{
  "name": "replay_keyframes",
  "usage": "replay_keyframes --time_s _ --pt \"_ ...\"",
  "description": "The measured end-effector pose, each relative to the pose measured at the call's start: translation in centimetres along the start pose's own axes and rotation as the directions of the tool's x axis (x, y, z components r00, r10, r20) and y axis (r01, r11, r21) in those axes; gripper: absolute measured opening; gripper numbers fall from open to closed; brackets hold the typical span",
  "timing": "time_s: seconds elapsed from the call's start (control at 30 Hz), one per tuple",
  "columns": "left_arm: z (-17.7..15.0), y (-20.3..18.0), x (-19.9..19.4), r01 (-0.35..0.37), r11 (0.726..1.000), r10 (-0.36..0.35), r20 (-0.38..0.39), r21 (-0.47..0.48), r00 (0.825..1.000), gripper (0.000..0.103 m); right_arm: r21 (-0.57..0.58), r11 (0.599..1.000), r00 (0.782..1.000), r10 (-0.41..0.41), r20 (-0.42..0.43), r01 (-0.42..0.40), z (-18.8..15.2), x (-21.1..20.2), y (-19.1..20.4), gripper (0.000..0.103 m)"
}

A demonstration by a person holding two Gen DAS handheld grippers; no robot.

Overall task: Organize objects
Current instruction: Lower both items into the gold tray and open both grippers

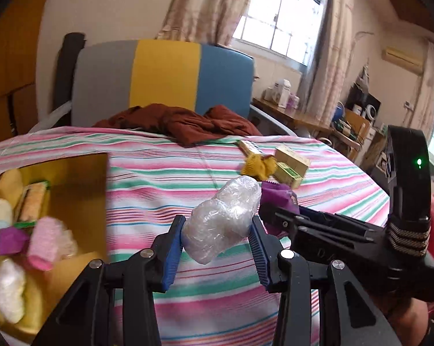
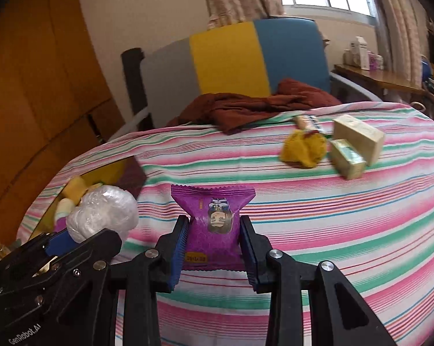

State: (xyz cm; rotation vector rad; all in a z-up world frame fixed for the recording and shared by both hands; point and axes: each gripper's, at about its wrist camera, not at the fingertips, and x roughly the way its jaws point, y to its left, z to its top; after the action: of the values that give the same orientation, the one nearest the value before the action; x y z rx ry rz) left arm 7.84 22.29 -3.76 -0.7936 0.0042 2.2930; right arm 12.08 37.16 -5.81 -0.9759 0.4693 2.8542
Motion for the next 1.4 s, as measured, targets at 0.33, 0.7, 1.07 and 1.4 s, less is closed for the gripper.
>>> replay_keyframes --time_s 0.33,0.7,1.07,1.4 --pt "-0.2 9.0 -4.0 -0.157 0.974 0.162 0.019 -0.162 0.987 0.045 -0.127 0.983 0.99 0.127 -0.062 -0.134 1.6 2.6 8.2 0.035" --pt "-2.5 15.1 -5.3 -0.285 0.934 0.274 -0.079 -0.217 0.958 0.045 -0.193 0.954 0.966 0.203 -0.158 -0.232 2.3 7.1 15.1 0.035" --pt "-4.3 15.8 -3.9 -0.329 0.926 0.299 -0.171 -0.185 0.939 0.045 -0.199 0.965 0.977 0.142 -0.16 -0.173 2.9 8.3 15.6 0.045" --pt "-4.6 15.9 -5.3 -0.386 0.891 0.363 -0.137 -0.237 0.922 0.09 -0.156 0.967 0.978 0.189 -0.085 -0.201 3.2 5.1 13.6 0.044"
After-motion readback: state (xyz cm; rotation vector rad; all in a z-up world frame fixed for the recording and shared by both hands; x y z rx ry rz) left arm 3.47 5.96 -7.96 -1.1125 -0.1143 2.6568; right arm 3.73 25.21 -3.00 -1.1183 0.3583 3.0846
